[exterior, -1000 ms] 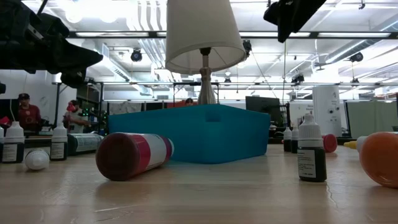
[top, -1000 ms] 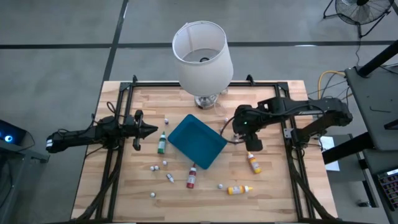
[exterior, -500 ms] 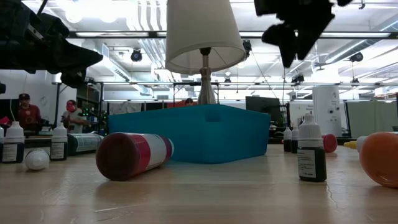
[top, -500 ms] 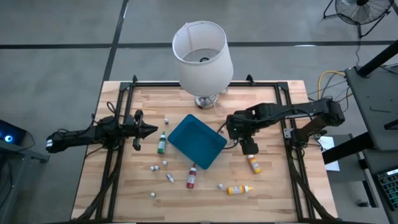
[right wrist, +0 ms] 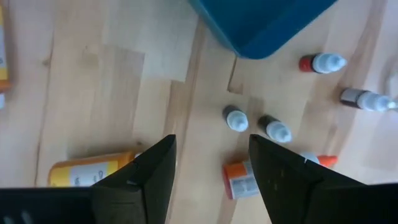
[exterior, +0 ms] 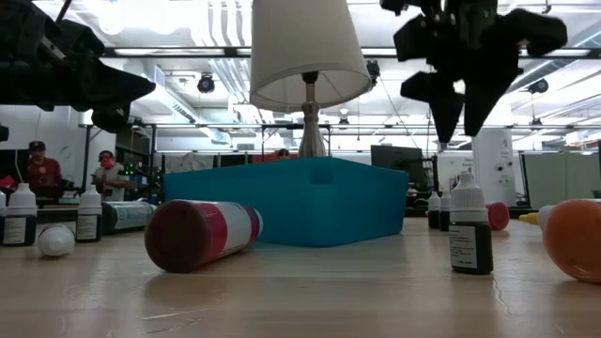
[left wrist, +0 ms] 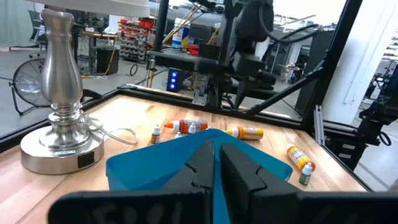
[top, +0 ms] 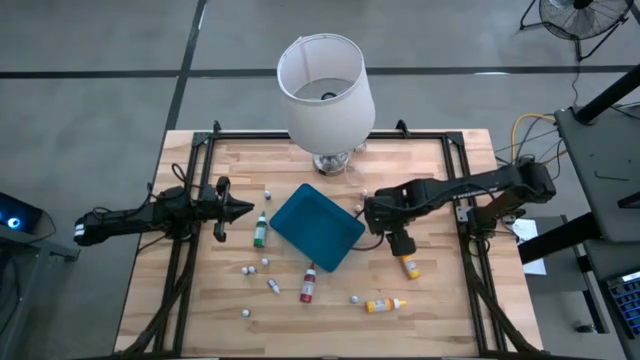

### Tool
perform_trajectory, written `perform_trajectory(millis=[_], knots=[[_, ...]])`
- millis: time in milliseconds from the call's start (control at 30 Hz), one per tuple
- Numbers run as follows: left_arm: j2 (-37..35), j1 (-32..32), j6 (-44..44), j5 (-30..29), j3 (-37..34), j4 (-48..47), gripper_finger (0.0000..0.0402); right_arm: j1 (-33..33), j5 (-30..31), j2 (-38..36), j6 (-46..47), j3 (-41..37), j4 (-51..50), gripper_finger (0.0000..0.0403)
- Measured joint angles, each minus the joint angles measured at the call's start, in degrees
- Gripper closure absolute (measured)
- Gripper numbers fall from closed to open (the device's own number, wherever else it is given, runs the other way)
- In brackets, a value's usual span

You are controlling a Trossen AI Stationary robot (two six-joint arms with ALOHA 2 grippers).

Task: Pick & Place food coloring
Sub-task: Put the small red food coloring bottle into the blue container

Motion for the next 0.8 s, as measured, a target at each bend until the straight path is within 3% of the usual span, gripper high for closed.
perform_trajectory(millis=[433, 800], knots=[[0.0, 0.0, 0.0, 0.0, 0.0, 0.0, 0.0402, -0.1, 0.0, 0.0, -1.0, -9.2, 11.0, 0.0207], [0.0, 0.0, 0.0, 0.0, 0.0, 0.1, 0.0402, -5.5, -2.5, 0.2, -1.7, -6.1, 10.1, 0.0207]])
